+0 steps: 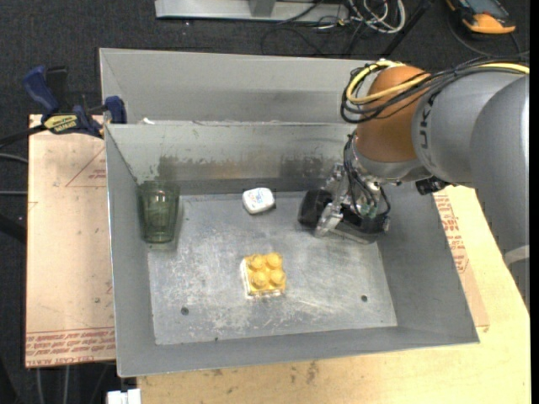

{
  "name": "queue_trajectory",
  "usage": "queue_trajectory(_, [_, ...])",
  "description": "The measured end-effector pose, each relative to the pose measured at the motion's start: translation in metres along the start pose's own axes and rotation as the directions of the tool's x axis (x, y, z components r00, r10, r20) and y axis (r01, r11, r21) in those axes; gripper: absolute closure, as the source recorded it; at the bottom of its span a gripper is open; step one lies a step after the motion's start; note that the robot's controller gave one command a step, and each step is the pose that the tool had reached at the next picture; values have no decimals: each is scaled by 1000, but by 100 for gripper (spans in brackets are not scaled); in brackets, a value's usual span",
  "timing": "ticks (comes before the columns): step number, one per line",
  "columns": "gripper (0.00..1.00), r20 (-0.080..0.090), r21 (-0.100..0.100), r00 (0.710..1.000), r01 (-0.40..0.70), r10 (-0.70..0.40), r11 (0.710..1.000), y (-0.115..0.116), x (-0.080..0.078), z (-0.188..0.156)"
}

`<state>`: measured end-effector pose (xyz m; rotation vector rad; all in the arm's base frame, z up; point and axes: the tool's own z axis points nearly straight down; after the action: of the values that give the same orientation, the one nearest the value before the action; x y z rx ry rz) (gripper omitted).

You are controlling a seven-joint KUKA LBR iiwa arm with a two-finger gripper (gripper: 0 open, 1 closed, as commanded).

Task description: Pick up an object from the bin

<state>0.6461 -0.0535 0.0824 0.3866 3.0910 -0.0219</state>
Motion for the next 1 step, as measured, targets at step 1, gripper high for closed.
queue_trajectory(1, [100,-15,-29,999,-42,42,999,-19,-7,2])
